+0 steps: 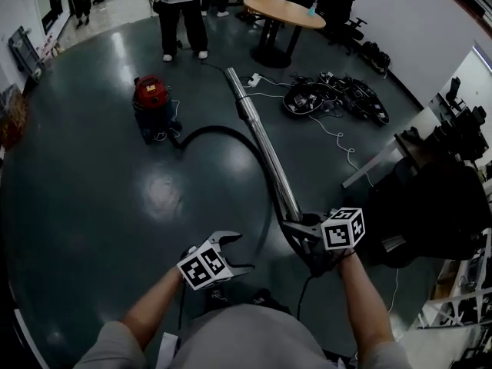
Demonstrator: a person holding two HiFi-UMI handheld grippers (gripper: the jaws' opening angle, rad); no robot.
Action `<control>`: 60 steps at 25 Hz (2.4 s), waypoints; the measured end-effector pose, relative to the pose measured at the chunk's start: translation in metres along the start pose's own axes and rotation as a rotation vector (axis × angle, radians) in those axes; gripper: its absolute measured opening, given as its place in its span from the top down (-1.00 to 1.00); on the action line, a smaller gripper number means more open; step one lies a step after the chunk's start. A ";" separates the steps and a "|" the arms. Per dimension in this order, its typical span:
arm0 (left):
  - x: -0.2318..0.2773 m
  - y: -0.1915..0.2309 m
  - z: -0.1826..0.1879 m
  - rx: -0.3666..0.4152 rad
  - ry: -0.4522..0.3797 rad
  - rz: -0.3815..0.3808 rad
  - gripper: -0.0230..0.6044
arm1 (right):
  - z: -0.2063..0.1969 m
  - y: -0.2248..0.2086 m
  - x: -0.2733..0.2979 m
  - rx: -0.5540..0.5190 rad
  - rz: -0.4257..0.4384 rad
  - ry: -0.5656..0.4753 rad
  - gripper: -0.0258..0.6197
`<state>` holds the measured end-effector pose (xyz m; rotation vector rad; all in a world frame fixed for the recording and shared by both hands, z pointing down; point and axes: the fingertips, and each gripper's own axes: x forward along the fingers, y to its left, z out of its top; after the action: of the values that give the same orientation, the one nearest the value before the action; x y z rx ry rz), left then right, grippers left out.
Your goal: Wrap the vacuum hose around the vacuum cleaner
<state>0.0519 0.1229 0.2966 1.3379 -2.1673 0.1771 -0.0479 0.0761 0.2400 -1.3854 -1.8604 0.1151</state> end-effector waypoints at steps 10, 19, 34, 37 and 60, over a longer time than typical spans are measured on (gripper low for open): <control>0.064 -0.024 0.052 -0.176 -0.150 -0.075 -0.28 | 0.044 -0.001 0.023 0.087 -0.097 -0.182 0.45; 0.103 -0.038 0.081 -0.308 -0.181 0.008 -0.28 | 0.073 -0.004 0.009 0.234 -0.028 -0.331 0.45; 0.158 -0.023 0.109 -0.291 -0.132 0.233 0.48 | 0.081 -0.082 -0.040 0.432 0.076 -0.341 0.44; 0.161 -0.016 0.117 -0.320 -0.112 0.248 0.48 | 0.082 -0.094 -0.041 0.406 0.113 -0.299 0.36; 0.099 0.148 0.080 -0.155 0.291 0.250 0.55 | 0.088 -0.213 -0.050 0.520 -0.107 -0.243 0.13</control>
<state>-0.1395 0.0860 0.3108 0.8934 -2.0462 0.2766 -0.2633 -0.0179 0.2609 -0.9403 -1.9124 0.6877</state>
